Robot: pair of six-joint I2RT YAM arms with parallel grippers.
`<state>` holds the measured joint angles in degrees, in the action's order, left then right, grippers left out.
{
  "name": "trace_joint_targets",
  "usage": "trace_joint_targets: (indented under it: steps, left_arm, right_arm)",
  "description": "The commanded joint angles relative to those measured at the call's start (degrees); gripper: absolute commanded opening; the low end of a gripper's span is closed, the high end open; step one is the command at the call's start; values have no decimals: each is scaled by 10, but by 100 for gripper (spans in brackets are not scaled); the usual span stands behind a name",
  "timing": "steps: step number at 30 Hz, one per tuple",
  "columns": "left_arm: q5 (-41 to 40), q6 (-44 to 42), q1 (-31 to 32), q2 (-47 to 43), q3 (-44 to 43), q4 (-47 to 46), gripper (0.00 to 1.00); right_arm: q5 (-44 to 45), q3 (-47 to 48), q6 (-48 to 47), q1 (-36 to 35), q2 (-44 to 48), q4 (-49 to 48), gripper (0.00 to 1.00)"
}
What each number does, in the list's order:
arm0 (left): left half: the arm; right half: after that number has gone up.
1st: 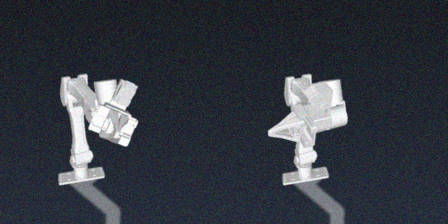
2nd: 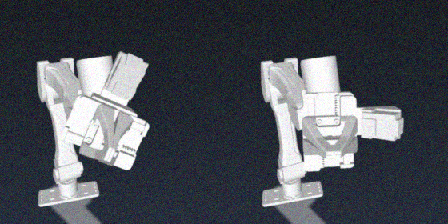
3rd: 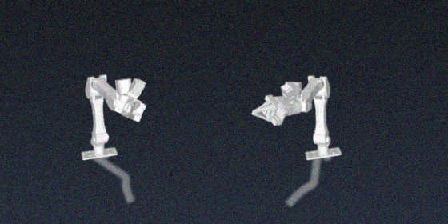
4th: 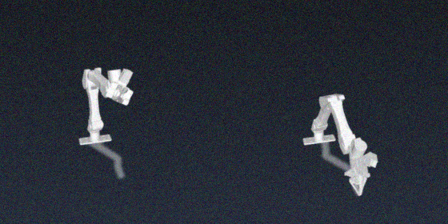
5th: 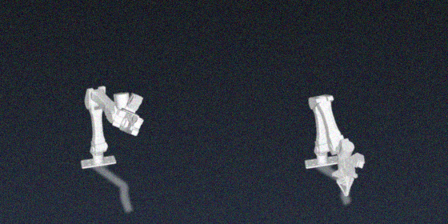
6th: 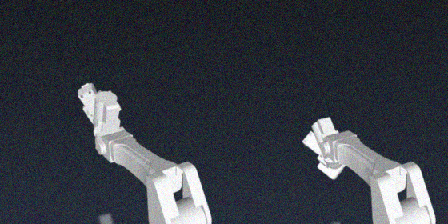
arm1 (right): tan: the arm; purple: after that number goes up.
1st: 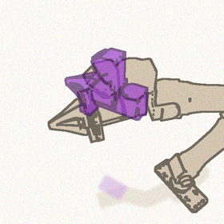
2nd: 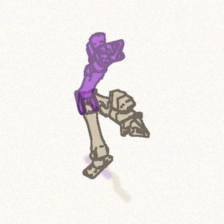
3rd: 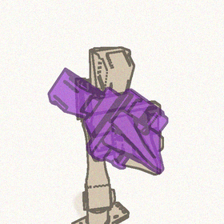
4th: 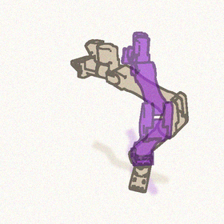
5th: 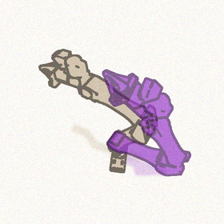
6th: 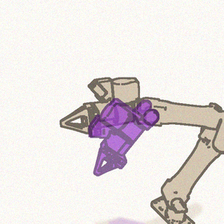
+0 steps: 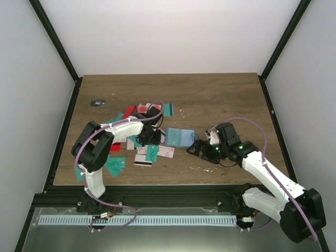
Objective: Put the credit cards into the card holder
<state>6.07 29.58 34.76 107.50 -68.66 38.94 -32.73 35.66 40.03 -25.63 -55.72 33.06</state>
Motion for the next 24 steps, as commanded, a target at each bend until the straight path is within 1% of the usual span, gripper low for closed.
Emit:
trace_joint_targets:
  steps: [1, 7, 12, 19, 24]
  left_arm:
    - [-23, 18, 33, -5, 56, 19, 38]
    - [-25, 73, 81, -62, 135, 2, 38]
    - [-23, 126, 130, -89, 178, -10, 38]
    - [-21, 182, 194, -103, 190, -20, 38]
    - [-25, 212, 219, -99, 179, -16, 38]
  right_arm:
    - [1, 27, -20, 2, -18, -1, 100]
    - [-16, 29, -29, 2, -43, -20, 100]
    - [-27, 29, -37, 2, -53, -26, 100]
    - [-41, 19, -46, 2, -44, -18, 100]
    - [-47, 4, -51, 2, -26, -9, 100]
